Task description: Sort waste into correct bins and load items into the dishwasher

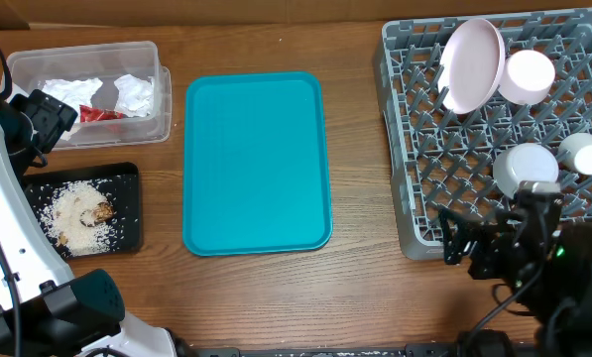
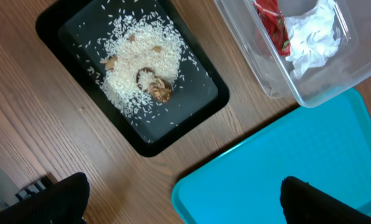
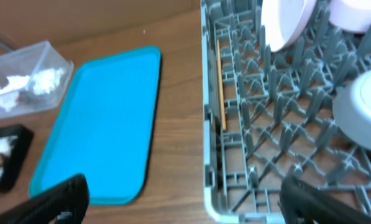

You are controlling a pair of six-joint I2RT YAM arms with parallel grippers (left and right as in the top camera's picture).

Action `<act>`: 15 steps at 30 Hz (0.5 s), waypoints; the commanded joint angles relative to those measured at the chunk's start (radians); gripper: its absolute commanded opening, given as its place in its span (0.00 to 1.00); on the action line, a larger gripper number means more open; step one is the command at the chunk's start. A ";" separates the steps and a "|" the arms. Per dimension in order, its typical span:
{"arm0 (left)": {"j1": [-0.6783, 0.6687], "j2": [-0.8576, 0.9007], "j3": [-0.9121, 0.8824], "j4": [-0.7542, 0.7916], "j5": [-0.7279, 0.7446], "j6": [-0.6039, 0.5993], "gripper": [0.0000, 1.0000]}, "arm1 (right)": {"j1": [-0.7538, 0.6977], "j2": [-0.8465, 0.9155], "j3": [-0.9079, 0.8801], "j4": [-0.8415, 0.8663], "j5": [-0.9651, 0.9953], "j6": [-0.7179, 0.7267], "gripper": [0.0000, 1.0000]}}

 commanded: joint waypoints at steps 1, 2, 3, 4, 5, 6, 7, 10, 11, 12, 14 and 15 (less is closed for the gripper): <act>0.005 0.006 -0.005 0.001 -0.012 0.011 1.00 | 0.004 -0.130 -0.201 0.150 -0.008 -0.018 1.00; 0.005 0.006 -0.005 0.001 -0.012 0.011 1.00 | 0.004 -0.178 -0.280 0.225 -0.011 -0.025 1.00; 0.005 0.006 -0.005 0.001 -0.012 0.011 1.00 | 0.004 -0.221 -0.347 0.291 -0.012 -0.025 1.00; 0.005 0.006 -0.005 0.001 -0.012 0.012 1.00 | 0.004 -0.263 -0.413 0.356 -0.012 -0.025 1.00; 0.005 0.006 -0.005 0.001 -0.012 0.011 1.00 | 0.004 -0.308 -0.485 0.425 -0.018 -0.025 1.00; 0.005 0.006 -0.005 0.001 -0.012 0.011 1.00 | 0.004 -0.340 -0.536 0.472 -0.025 -0.025 1.00; 0.005 0.006 -0.005 0.001 -0.012 0.011 1.00 | 0.004 -0.379 -0.600 0.534 -0.036 -0.024 1.00; 0.005 0.006 -0.005 0.001 -0.012 0.011 1.00 | 0.004 -0.452 -0.739 0.686 -0.079 -0.024 1.00; 0.005 0.006 -0.005 0.001 -0.012 0.012 1.00 | 0.004 -0.468 -0.774 0.733 -0.087 -0.024 1.00; 0.005 0.006 -0.005 0.001 -0.012 0.011 1.00 | 0.004 -0.485 -0.807 0.777 -0.086 -0.020 1.00; 0.005 0.006 -0.005 0.001 -0.012 0.011 1.00 | 0.004 -0.505 -0.848 0.838 -0.079 -0.021 1.00; 0.005 0.006 -0.005 0.001 -0.012 0.011 1.00 | 0.004 -0.510 -0.861 0.861 -0.069 -0.021 1.00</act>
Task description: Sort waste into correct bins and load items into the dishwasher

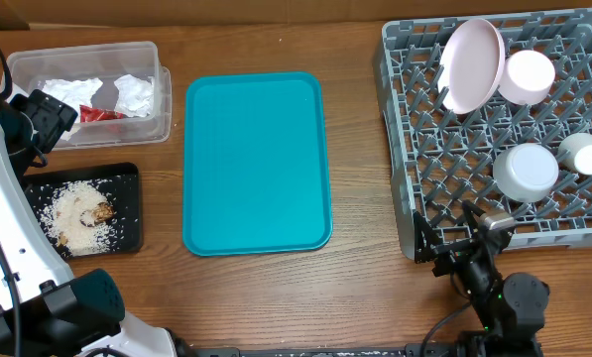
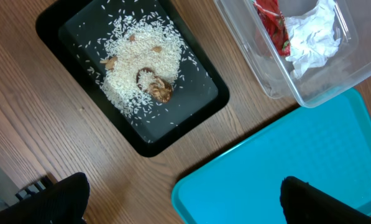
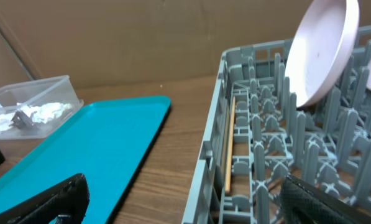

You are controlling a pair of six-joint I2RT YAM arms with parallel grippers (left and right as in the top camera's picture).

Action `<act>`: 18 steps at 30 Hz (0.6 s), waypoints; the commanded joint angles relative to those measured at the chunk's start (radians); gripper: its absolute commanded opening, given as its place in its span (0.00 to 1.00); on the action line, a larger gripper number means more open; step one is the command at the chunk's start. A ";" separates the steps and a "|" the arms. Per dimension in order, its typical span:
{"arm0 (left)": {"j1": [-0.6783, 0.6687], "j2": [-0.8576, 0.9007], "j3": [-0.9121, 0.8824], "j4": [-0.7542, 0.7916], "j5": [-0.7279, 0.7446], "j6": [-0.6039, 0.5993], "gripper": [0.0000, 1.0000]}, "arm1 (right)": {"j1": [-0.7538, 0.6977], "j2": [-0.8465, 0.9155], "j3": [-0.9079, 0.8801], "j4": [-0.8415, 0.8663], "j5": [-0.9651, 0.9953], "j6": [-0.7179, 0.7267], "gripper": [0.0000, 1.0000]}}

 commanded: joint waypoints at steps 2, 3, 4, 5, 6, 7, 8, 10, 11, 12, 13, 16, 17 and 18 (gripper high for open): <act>0.005 0.006 -0.005 0.002 -0.013 0.011 1.00 | 0.003 -0.032 -0.052 0.087 0.028 -0.002 1.00; 0.005 0.006 -0.005 0.002 -0.013 0.011 1.00 | 0.003 -0.032 -0.058 0.103 0.045 -0.002 1.00; 0.005 0.006 -0.005 0.002 -0.013 0.012 1.00 | 0.003 -0.034 -0.063 0.115 0.066 -0.002 1.00; 0.005 0.006 -0.005 0.002 -0.013 0.011 1.00 | 0.003 -0.040 -0.069 0.131 0.089 -0.002 1.00; 0.005 0.006 -0.005 0.002 -0.012 0.011 1.00 | 0.003 -0.051 -0.077 0.147 0.114 -0.002 1.00; 0.005 0.006 -0.005 0.002 -0.013 0.011 1.00 | 0.003 -0.066 -0.086 0.157 0.137 -0.002 1.00; 0.005 0.006 -0.005 0.002 -0.013 0.011 1.00 | 0.003 -0.066 -0.086 0.157 0.165 -0.002 1.00; 0.005 0.006 -0.005 0.002 -0.013 0.012 1.00 | 0.003 -0.066 -0.086 0.152 0.201 -0.001 1.00; 0.005 0.006 -0.005 0.002 -0.013 0.012 1.00 | 0.003 -0.066 -0.086 0.145 0.224 -0.001 1.00; 0.005 0.006 -0.005 0.002 -0.013 0.011 1.00 | 0.003 -0.066 -0.086 0.137 0.244 -0.001 1.00; 0.005 0.006 -0.005 0.002 -0.013 0.011 1.00 | 0.003 -0.066 -0.086 0.130 0.262 -0.001 1.00; 0.005 0.006 -0.005 0.002 -0.013 0.011 1.00 | 0.003 -0.066 -0.086 0.125 0.319 -0.002 1.00; 0.005 0.006 -0.005 0.002 -0.013 0.012 1.00 | 0.003 -0.066 -0.086 0.125 0.333 -0.002 1.00; 0.005 0.006 -0.005 0.002 -0.013 0.011 1.00 | 0.003 -0.066 -0.086 0.126 0.347 -0.002 1.00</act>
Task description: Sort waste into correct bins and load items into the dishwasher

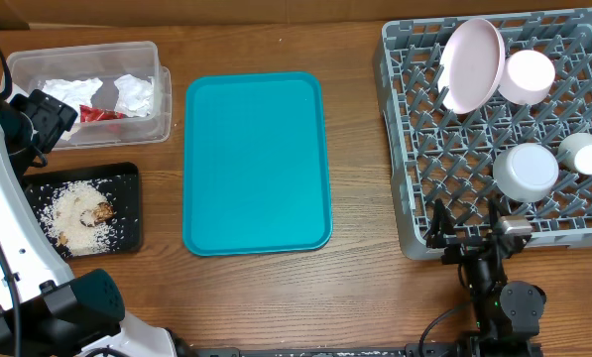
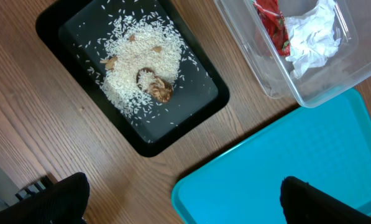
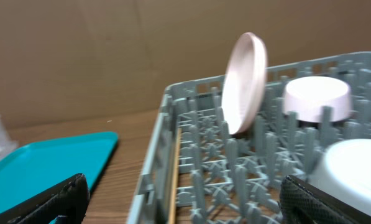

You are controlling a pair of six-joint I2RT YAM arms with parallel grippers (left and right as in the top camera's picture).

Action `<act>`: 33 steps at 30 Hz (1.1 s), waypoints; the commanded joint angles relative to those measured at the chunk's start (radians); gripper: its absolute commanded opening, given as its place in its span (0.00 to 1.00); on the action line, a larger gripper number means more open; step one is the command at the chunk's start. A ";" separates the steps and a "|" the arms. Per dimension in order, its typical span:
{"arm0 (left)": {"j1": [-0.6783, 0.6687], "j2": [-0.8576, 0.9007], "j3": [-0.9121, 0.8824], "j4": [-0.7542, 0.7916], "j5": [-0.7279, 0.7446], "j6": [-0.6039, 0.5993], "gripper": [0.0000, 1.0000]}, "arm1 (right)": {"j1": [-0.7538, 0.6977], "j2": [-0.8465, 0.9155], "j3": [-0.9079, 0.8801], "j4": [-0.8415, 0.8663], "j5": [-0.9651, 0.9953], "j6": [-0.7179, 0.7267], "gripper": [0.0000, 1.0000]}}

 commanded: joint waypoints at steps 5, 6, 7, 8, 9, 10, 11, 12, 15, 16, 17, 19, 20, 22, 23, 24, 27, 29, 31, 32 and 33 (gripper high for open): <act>0.005 0.006 -0.005 0.001 -0.012 0.011 1.00 | 0.003 -0.013 -0.014 0.004 0.091 -0.006 1.00; 0.005 0.006 -0.005 0.001 -0.012 0.012 1.00 | 0.003 -0.013 -0.014 0.004 0.081 -0.006 1.00; 0.005 0.006 -0.005 0.001 -0.012 0.011 1.00 | 0.003 -0.013 -0.014 0.004 0.081 -0.006 1.00; 0.005 0.006 -0.005 0.001 -0.012 0.011 1.00 | 0.003 -0.013 -0.014 0.004 0.081 -0.006 1.00; 0.005 0.006 -0.005 0.001 -0.012 0.012 1.00 | 0.003 -0.013 -0.014 0.004 0.081 -0.006 1.00; 0.005 0.006 -0.005 0.001 -0.012 0.012 1.00 | 0.003 -0.013 -0.014 0.004 0.081 -0.006 1.00; 0.005 0.006 -0.005 0.001 -0.012 0.012 1.00 | 0.003 -0.012 -0.014 0.004 0.081 -0.006 1.00; 0.005 0.006 -0.005 0.001 -0.012 0.011 1.00 | 0.002 -0.012 -0.014 0.004 0.081 -0.006 1.00; 0.005 0.006 -0.005 0.001 -0.012 0.011 1.00 | 0.003 -0.012 -0.014 0.004 0.081 -0.006 1.00; 0.005 0.006 -0.005 0.001 -0.012 0.011 1.00 | 0.003 -0.012 -0.014 0.004 0.081 -0.006 1.00; 0.005 0.006 -0.005 0.001 -0.012 0.011 1.00 | 0.003 -0.012 -0.014 0.004 0.081 -0.006 1.00; 0.005 0.006 -0.005 0.001 -0.012 0.012 1.00 | 0.003 -0.012 -0.014 0.004 0.081 -0.006 1.00; 0.005 0.006 -0.005 0.001 -0.012 0.011 1.00 | 0.003 -0.012 -0.014 0.004 0.081 -0.006 1.00; 0.005 0.006 -0.005 0.001 -0.012 0.011 1.00 | 0.003 -0.012 -0.014 0.004 0.081 -0.006 1.00; 0.005 0.006 -0.005 0.001 -0.012 0.011 1.00 | 0.003 -0.012 -0.014 0.004 0.081 -0.006 1.00; 0.005 0.006 -0.005 0.001 -0.012 0.012 1.00 | 0.003 -0.012 -0.014 0.004 0.081 -0.006 1.00; 0.005 0.006 -0.005 0.001 -0.012 0.012 1.00 | 0.003 -0.012 -0.014 0.004 0.081 -0.006 1.00; 0.005 0.006 -0.005 0.001 -0.012 0.012 1.00 | 0.003 -0.012 -0.014 0.004 0.081 -0.006 1.00; 0.005 0.006 -0.005 0.001 -0.012 0.012 1.00 | 0.003 -0.012 -0.014 0.004 0.081 -0.006 1.00; 0.005 0.006 -0.005 0.001 -0.012 0.012 1.00 | 0.003 -0.012 -0.014 0.004 0.081 -0.006 1.00; 0.005 0.006 -0.005 0.001 -0.012 0.011 1.00 | 0.003 -0.012 -0.014 0.004 0.081 -0.006 1.00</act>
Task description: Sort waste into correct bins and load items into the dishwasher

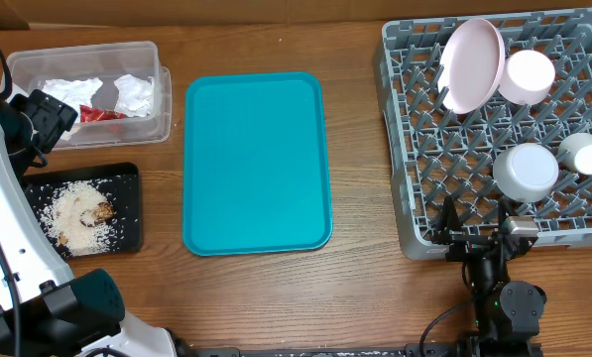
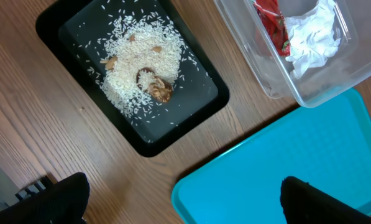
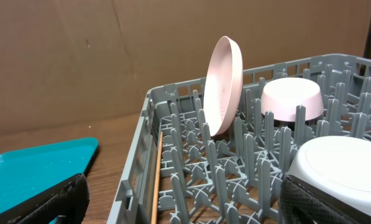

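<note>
The grey dish rack (image 1: 414, 149) at the right holds an upright pink plate (image 1: 472, 64), a pink bowl (image 1: 527, 76), a white bowl (image 1: 526, 171) and a white cup (image 1: 583, 154). A wooden chopstick (image 3: 155, 180) lies along its left inner wall. My right gripper (image 1: 479, 236) sits low at the rack's front edge, open and empty, with the rack ahead of its fingers (image 3: 48, 202). My left gripper (image 1: 40, 121) hovers at the far left, open and empty (image 2: 182, 205). Below it are a black tray of rice (image 2: 135, 74) and a clear bin (image 2: 297, 56) of paper and red wrapper.
A bare teal tray (image 1: 256, 164) lies mid-table between the bins and the rack. A cardboard wall (image 3: 110, 50) stands behind the table. The right arm's base (image 1: 509, 302) sits at the front edge below the rack.
My right wrist has turned slightly, so the pink plate and bowls sit more central in its view and the teal tray has slid toward the left edge. The left arm has not moved.
My right gripper was first over the rack's front right corner, looking down into it. Then it stood low in front of the rack, looking level across it. It has since turned a little toward the rack. The left gripper stayed open above the bins throughout.
</note>
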You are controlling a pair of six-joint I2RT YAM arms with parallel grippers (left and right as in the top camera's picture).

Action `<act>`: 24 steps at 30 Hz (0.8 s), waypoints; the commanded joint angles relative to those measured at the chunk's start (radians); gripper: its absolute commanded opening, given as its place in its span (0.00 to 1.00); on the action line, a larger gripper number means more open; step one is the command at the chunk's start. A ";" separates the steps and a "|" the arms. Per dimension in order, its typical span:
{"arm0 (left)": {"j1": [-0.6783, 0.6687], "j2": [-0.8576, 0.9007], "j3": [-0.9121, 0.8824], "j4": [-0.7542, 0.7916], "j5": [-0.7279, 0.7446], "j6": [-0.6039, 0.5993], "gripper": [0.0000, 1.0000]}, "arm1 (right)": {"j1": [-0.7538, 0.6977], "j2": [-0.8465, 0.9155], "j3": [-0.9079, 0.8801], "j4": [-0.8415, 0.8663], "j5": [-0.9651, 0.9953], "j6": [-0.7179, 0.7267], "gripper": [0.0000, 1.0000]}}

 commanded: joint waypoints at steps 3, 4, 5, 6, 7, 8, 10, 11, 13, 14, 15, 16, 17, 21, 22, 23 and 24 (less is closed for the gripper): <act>0.005 0.007 -0.005 0.001 -0.012 0.012 1.00 | 0.003 -0.012 -0.014 0.005 0.013 -0.002 1.00; 0.005 0.011 -0.005 0.001 -0.013 0.012 1.00 | 0.002 -0.012 -0.014 0.005 0.013 -0.002 1.00; 0.005 0.014 -0.005 0.001 -0.013 0.012 1.00 | 0.003 -0.012 -0.014 0.005 0.013 -0.002 1.00; 0.005 0.021 -0.005 0.001 -0.013 0.012 1.00 | 0.003 -0.012 -0.014 0.005 0.013 -0.002 1.00; 0.005 0.023 -0.005 0.001 -0.013 0.012 1.00 | 0.003 -0.012 -0.014 0.005 0.013 -0.002 1.00; 0.005 0.023 -0.005 0.001 -0.013 0.012 1.00 | 0.003 -0.012 -0.014 0.005 0.013 -0.002 1.00; 0.005 0.023 -0.005 0.000 -0.015 0.019 1.00 | 0.003 -0.012 -0.014 0.005 0.013 -0.002 1.00; 0.005 0.022 -0.005 0.000 -0.026 0.039 1.00 | 0.003 -0.012 -0.014 0.005 0.013 -0.002 1.00; 0.005 0.022 -0.005 -0.014 -0.027 0.074 1.00 | 0.003 -0.012 -0.014 0.005 0.013 -0.002 1.00; 0.004 0.022 -0.008 -0.014 -0.013 0.075 1.00 | 0.003 -0.012 -0.014 0.005 0.013 -0.002 1.00; 0.000 0.018 -0.015 -0.014 0.015 0.075 1.00 | 0.003 -0.012 -0.014 0.005 0.013 -0.002 1.00; -0.008 0.011 -0.027 -0.014 0.030 0.075 1.00 | 0.003 -0.012 -0.014 0.005 0.013 -0.002 1.00; -0.022 0.002 -0.042 -0.013 0.029 0.074 1.00 | 0.003 -0.012 -0.014 0.005 0.013 -0.002 1.00; -0.102 -0.072 -0.144 0.082 0.017 0.122 1.00 | 0.003 -0.012 -0.014 0.005 0.013 -0.002 1.00; -0.126 -0.100 -0.182 0.123 0.017 0.146 1.00 | 0.003 -0.012 -0.014 0.005 0.013 -0.002 1.00; -0.152 -0.131 -0.224 0.167 0.017 0.166 1.00 | 0.003 -0.012 -0.014 0.005 0.013 -0.002 1.00; -0.178 -0.166 -0.273 0.213 0.017 0.185 1.00 | 0.003 -0.012 -0.014 0.005 0.013 -0.002 1.00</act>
